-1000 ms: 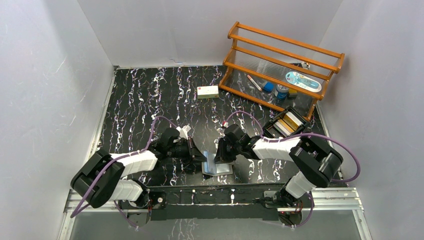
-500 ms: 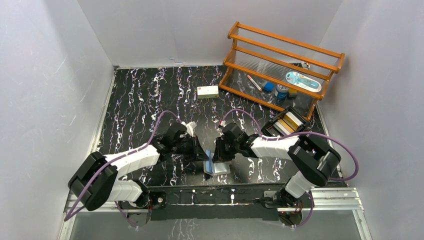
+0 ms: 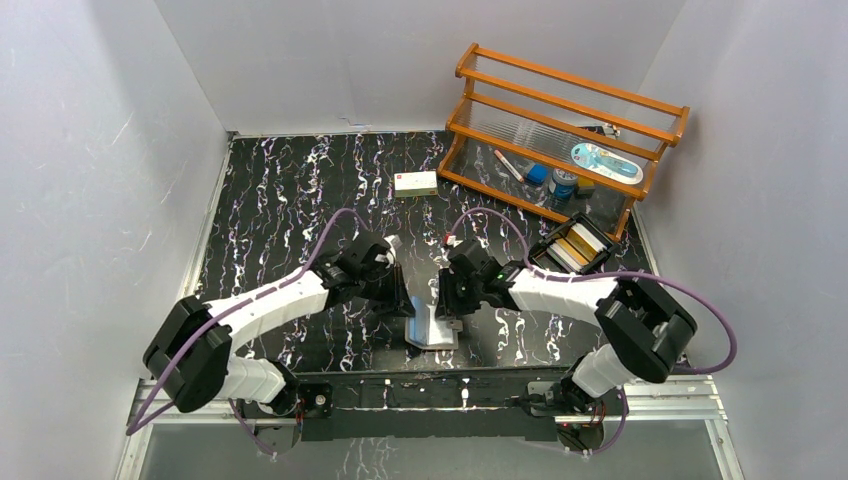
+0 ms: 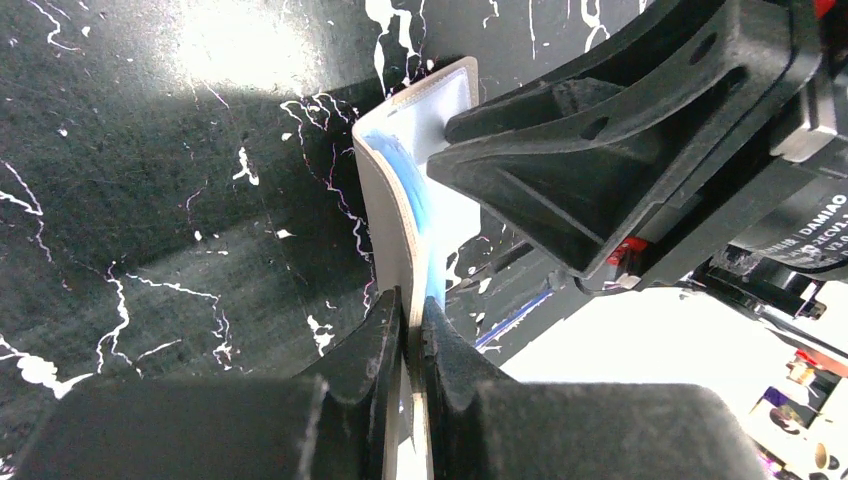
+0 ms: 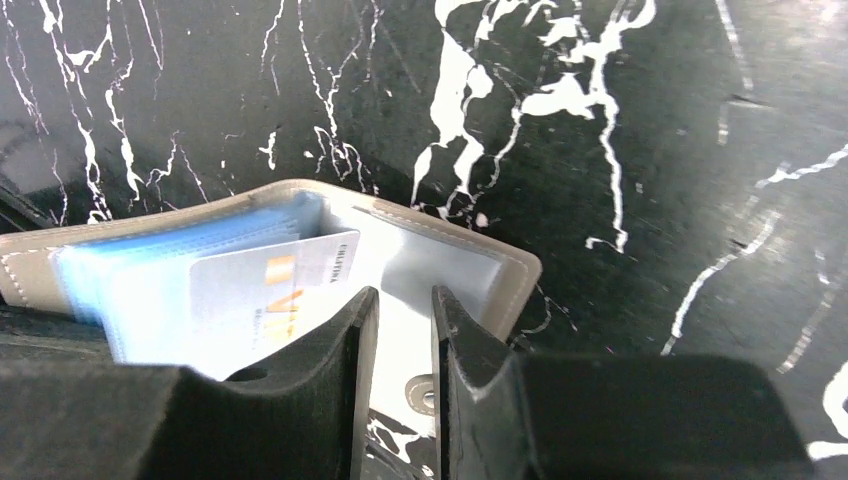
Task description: Put the credit cards into the card holder
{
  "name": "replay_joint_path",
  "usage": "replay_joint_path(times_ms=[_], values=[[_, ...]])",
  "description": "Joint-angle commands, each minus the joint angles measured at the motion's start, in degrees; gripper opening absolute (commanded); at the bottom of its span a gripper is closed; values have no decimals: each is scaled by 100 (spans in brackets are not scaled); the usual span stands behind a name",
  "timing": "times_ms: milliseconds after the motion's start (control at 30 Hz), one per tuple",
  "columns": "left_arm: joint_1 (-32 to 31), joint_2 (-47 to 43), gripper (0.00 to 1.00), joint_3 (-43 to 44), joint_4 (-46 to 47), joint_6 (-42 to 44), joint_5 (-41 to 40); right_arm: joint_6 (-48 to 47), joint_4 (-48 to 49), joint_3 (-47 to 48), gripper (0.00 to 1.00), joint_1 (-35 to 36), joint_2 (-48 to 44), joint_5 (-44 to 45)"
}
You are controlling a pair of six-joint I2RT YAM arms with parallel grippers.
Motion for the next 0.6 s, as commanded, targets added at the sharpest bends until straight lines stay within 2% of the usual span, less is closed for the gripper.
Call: replay_joint_path(times_ms=[0,100,267,567], values=[[-70,220,0,572,-927,231,-107,-184,-286,136,35,-49,-345,251],[-109,596,0,796,-1105,357,-99,-85,-7,-92,35,-50,-179,171],[-224,727,0,983,-1067,324,-42,120,481,-416,31,-46,148,-45],[-311,541,0,368,876,-266,860,302,924,-528,27,-40,325,-238]])
